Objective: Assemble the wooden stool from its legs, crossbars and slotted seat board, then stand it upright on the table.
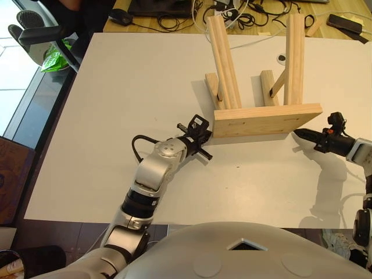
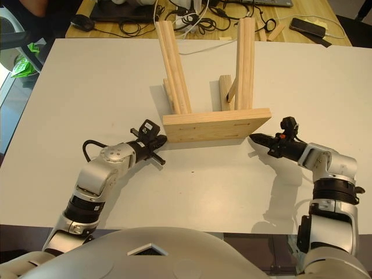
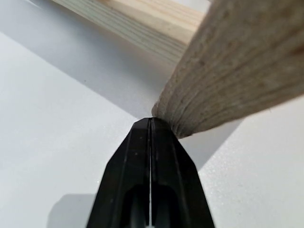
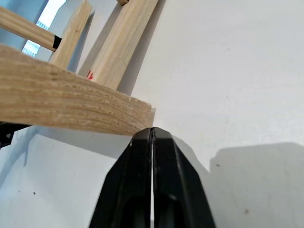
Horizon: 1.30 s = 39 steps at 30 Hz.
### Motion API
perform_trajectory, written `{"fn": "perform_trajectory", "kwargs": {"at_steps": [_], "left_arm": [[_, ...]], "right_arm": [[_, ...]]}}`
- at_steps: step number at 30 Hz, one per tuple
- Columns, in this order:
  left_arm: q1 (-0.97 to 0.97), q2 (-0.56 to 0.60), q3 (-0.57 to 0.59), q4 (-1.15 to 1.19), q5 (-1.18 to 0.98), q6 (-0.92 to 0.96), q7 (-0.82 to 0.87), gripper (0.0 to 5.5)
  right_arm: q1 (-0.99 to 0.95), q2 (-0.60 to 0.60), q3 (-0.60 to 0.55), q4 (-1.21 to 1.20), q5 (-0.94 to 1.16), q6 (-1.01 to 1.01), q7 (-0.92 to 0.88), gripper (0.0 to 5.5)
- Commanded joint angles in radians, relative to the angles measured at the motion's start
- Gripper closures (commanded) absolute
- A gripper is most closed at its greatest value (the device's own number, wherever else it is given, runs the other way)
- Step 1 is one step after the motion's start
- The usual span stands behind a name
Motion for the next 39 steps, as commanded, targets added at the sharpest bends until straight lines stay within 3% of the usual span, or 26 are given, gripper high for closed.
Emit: {"fn": "perform_trajectory", "kwargs": {"at_steps": [1,7,18,25,39], "left_arm": [[-0.009,-0.012,-0.009,-0.001,-0.003,0.004,0.0,5.48],[-0.005,-0.012,-0.013,-0.006,-0.004,0.01,-0.002,5.48],[-0.009,-0.005,-0.017,-0.004,-0.004,0.014,-0.01,5.48],[0.003,-0.017,-0.006,-0.011,-0.038,0.036,-0.026,5.48],[0.015,-0.061,0.164,-0.127,-0.194,0.183,-0.05,5.48]], "right_arm": [[0.036,0.002,0.007,0.043,-0.013,-0.015,0.015,5.5],[-0.017,0.032,-0.019,0.12,-0.029,-0.109,-0.054,5.5],[-0.013,0.044,0.113,0.048,-0.09,-0.108,0.015,5.5],[0.011,0.046,0.12,0.011,-0.083,-0.099,0.028,5.5],[0.112,0.036,0.094,-0.312,0.012,0.044,0.043,5.5]]}}
